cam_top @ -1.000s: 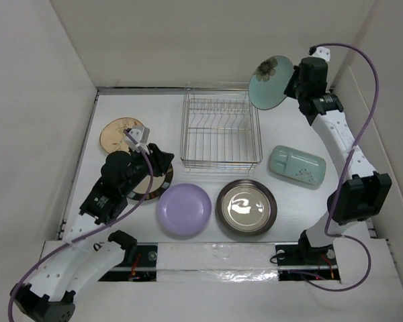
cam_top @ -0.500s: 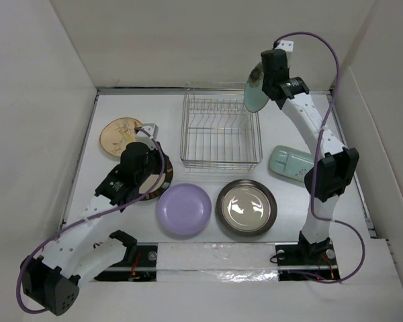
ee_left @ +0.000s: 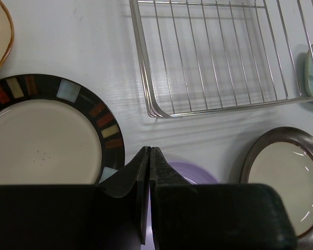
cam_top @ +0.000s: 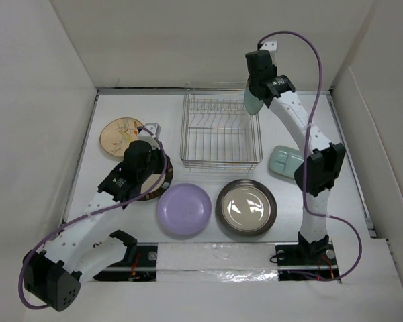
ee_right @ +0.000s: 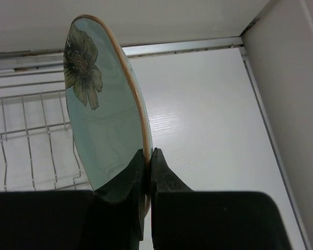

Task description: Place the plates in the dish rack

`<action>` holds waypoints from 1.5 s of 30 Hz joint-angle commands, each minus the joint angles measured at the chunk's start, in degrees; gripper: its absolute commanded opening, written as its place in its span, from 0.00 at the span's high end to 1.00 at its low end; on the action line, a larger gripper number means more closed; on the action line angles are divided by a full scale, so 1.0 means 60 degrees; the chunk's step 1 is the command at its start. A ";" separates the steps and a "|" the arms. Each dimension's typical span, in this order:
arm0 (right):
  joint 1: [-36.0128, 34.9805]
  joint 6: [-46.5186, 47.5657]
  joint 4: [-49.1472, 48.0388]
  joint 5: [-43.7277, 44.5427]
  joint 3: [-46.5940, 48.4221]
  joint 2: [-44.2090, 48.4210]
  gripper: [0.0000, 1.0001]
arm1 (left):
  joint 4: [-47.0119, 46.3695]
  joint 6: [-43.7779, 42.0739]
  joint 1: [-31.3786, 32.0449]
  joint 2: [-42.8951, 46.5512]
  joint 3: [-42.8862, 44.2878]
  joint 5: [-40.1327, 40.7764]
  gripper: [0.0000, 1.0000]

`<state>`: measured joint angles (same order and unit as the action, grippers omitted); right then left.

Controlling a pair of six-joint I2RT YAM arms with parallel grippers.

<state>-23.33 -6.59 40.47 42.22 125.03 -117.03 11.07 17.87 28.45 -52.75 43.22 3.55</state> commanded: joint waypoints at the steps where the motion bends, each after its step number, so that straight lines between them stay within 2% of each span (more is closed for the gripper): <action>1: -0.0081 0.0584 -0.1090 0.1312 0.1104 0.0404 1.00 | -0.0161 -0.0004 0.0034 0.0091 0.0472 -0.0079 1.00; 7: -0.0081 0.1344 -0.1149 0.1635 0.1295 0.0331 1.00 | -0.0204 0.0010 0.0034 0.0193 0.0472 -0.0299 1.00; 14: -0.0270 0.1333 -0.1222 0.1519 0.1192 -0.0122 1.00 | -0.0204 0.0010 0.0034 0.0413 0.0443 -0.0328 1.00; 23: -0.0623 0.1333 -0.1061 0.1460 0.1852 -0.0841 1.00 | -0.0234 -0.0004 0.0034 0.0515 0.0399 -0.0475 1.00; 30: -0.0813 0.0777 -0.1280 0.1197 0.1018 -0.0988 1.00 | -0.0263 -0.0004 0.0034 0.0560 0.0384 -0.0460 1.00; 41: -0.0726 -0.0468 -0.2187 0.0290 -0.1515 -0.0549 1.00 | -0.0219 -0.0019 0.0034 0.0282 0.0370 -0.0357 1.00; 45: -0.0360 -0.0528 -0.2686 -0.0238 -0.1621 -0.0475 1.00 | -0.0219 0.0010 0.0034 -0.0070 0.0443 -0.0548 1.00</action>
<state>-26.46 -7.44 31.00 45.08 115.63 -122.28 10.98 17.87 28.45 -52.01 43.24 1.19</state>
